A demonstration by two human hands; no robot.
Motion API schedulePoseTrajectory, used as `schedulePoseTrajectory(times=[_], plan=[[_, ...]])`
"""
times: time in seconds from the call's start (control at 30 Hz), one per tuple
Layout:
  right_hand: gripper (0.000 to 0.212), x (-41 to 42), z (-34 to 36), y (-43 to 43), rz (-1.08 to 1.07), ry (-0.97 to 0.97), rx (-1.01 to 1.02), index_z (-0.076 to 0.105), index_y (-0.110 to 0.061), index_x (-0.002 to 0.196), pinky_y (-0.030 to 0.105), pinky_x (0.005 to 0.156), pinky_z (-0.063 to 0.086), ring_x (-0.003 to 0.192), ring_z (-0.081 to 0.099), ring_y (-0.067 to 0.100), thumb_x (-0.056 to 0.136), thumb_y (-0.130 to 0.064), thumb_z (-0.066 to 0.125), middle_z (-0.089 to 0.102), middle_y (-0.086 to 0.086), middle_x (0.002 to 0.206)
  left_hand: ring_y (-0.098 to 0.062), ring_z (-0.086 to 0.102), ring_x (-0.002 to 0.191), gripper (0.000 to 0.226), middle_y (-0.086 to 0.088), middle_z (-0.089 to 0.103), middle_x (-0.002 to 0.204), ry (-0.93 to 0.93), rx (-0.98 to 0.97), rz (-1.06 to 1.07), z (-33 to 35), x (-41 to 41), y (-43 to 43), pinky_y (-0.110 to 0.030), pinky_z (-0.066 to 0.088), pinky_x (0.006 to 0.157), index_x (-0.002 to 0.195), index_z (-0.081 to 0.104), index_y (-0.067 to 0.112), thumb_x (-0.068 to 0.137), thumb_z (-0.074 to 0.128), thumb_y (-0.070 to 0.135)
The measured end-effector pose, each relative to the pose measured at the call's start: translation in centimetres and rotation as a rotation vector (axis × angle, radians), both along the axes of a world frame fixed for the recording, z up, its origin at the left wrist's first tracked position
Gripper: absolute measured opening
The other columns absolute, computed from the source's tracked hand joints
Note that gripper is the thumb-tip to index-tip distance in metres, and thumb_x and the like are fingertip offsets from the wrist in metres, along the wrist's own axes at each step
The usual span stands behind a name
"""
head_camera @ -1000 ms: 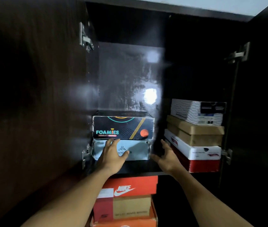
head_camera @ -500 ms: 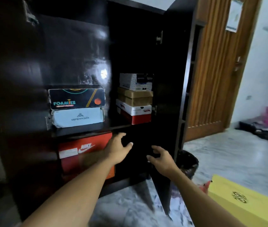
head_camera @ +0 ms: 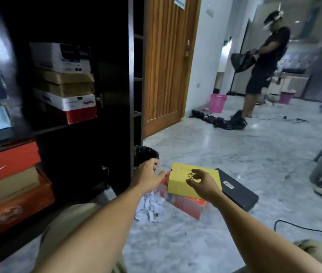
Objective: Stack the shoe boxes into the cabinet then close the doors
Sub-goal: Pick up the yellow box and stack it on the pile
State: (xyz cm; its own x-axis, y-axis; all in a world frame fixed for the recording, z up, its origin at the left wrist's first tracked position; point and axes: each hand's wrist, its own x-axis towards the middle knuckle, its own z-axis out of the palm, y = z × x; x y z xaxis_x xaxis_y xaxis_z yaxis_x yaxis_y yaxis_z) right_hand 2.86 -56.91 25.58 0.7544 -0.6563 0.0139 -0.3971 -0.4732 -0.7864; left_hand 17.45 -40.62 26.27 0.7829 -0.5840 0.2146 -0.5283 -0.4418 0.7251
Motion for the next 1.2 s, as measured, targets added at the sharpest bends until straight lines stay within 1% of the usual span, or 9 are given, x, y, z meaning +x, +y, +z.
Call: schedulePoseTrajectory(times=[0.17,0.37,0.63,0.73,0.8,0.87,1.03,1.1,1.2], plan=[[0.059,-4.0,-2.4,-4.0,-0.117,0.044,0.053,0.047,-0.014,0.144,0.032,0.084,0.05,0.107,0.059,0.021,0.091,-0.029,0.069,0.057,0.011,0.134,-0.018,0.065,0.105,0.052,0.004,0.067,0.116,0.031,0.041,-0.128,-3.0,-1.0,-5.5,-0.033,0.053,0.088,0.128,0.058,0.024,0.081,0.07,0.044],[0.062,-6.7,-7.7,-7.9,-0.219,0.095,0.14,0.05,-0.014,0.143,0.04,0.096,0.052,0.117,0.061,0.022,0.087,-0.034,0.071,0.061,0.01,0.133,-0.02,0.061,0.109,0.056,0.002,0.064,0.12,0.064,0.21,-0.21,-9.3,-0.8,-9.0,-0.03,0.05,0.086,0.134,0.053,0.025,0.084,0.067,0.047],[0.062,-5.1,-14.8,-13.7,-0.314,0.107,0.308,0.042,-0.008,0.147,0.024,0.061,0.046,0.122,0.057,0.032,0.093,-0.026,0.067,0.051,0.018,0.143,-0.021,0.062,0.101,0.066,0.002,0.063,0.105,0.144,0.329,-0.17,-14.2,3.1,-14.3,-0.029,0.049,0.078,0.14,0.047,0.022,0.082,0.072,0.04],[0.064,-3.2,-16.6,-16.3,-0.331,0.1,0.353,0.041,-0.01,0.148,0.033,0.074,0.048,0.123,0.055,0.032,0.093,-0.029,0.068,0.051,0.018,0.144,-0.024,0.062,0.103,0.072,-0.002,0.064,0.111,0.182,0.312,-0.131,-15.8,6.4,-16.8,-0.033,0.052,0.082,0.139,0.047,0.019,0.075,0.074,0.037],[0.068,-2.0,-17.9,-18.1,-0.345,0.102,0.373,0.039,-0.012,0.149,0.036,0.079,0.049,0.122,0.056,0.032,0.091,-0.033,0.069,0.05,0.017,0.144,-0.022,0.061,0.114,0.084,0.0,0.063,0.126,0.192,0.308,-0.125,-18.3,9.6,-18.5,-0.038,0.053,0.092,0.141,0.045,0.023,0.067,0.074,0.049],[0.078,-0.9,-18.8,-19.8,-0.352,0.073,0.388,0.036,-0.015,0.15,0.04,0.085,0.052,0.12,0.056,0.03,0.087,-0.04,0.073,0.049,0.011,0.143,-0.018,0.064,0.109,0.088,0.004,0.066,0.121,0.203,0.294,-0.111,-22.8,13.6,-20.2,-0.039,0.055,0.089,0.133,0.048,0.032,0.055,0.071,0.064],[0.129,1.9,-20.7,-23.3,-0.304,-0.067,0.449,0.026,-0.026,0.154,0.047,0.108,0.045,0.138,0.044,0.016,0.05,-0.064,0.09,0.043,-0.004,0.153,-0.019,0.058,0.111,0.11,0.004,0.059,0.123,0.315,0.158,-0.02,-23.7,14.7,-21.3,-0.042,0.053,0.091,0.135,0.043,0.031,0.037,0.081,0.066],[0.137,2.9,-20.9,-24.0,-0.283,-0.091,0.51,0.016,-0.025,0.158,0.045,0.111,0.043,0.139,0.043,0.016,0.049,-0.057,0.094,0.04,-0.003,0.155,-0.019,0.061,0.112,0.115,0.004,0.061,0.126,0.374,0.104,-0.032,-23.9,14.4,-21.5,-0.037,0.054,0.088,0.137,0.039,0.029,0.039,0.091,0.057],[0.125,3.9,-21.1,-24.4,-0.241,-0.129,0.545,0.009,-0.02,0.159,0.039,0.111,0.042,0.134,0.047,0.015,0.065,-0.029,0.093,0.043,-0.007,0.149,-0.015,0.062,0.111,0.112,0.009,0.062,0.126,0.446,0.065,-0.055,-24.9,14.2,-21.8,-0.029,0.05,0.086,0.143,0.036,0.03,0.049,0.097,0.041]])
